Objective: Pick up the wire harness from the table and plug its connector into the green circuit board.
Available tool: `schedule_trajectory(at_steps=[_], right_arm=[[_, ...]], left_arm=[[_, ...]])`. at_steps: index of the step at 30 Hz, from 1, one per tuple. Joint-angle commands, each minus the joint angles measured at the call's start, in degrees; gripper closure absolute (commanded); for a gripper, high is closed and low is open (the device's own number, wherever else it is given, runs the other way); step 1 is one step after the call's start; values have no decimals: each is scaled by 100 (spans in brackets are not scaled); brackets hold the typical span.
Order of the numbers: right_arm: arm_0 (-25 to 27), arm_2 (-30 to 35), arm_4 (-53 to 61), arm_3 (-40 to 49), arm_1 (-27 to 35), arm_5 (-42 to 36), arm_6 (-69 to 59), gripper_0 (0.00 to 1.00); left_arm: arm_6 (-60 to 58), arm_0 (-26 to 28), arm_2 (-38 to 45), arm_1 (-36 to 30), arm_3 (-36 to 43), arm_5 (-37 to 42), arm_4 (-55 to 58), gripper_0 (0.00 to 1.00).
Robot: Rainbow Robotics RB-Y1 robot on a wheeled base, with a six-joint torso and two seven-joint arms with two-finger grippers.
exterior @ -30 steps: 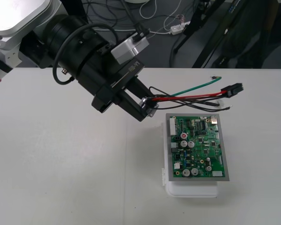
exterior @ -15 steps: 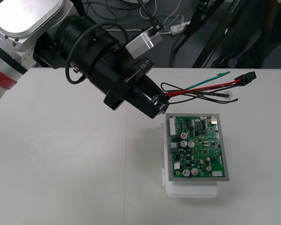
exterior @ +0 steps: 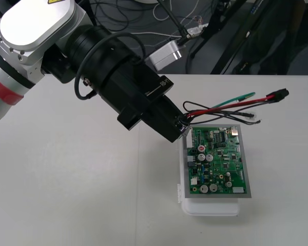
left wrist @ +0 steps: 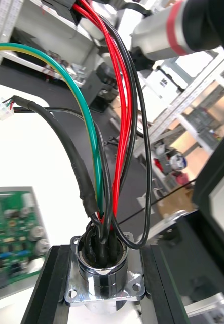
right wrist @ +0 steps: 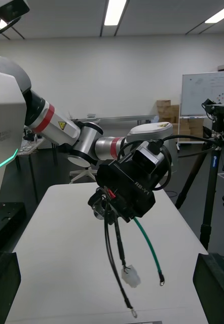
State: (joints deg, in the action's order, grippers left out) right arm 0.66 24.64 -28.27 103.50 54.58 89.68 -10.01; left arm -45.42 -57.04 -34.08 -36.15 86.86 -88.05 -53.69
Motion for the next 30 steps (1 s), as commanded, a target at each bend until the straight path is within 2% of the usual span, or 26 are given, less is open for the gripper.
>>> schedule_trajectory(at_steps=[1,14,30], right_arm=[[-470,-337,103,-146,255,32,237,0],[-1428,-1506,85,-708,123,32,289,0],[-1833,-1866,-29,-814,-396,32,307,0]], left_arm=[[-626,228,147,152,323,-195,359,100],[-723,483,147,381,393,-195,526,100],[-784,527,147,478,393,-195,605,100]])
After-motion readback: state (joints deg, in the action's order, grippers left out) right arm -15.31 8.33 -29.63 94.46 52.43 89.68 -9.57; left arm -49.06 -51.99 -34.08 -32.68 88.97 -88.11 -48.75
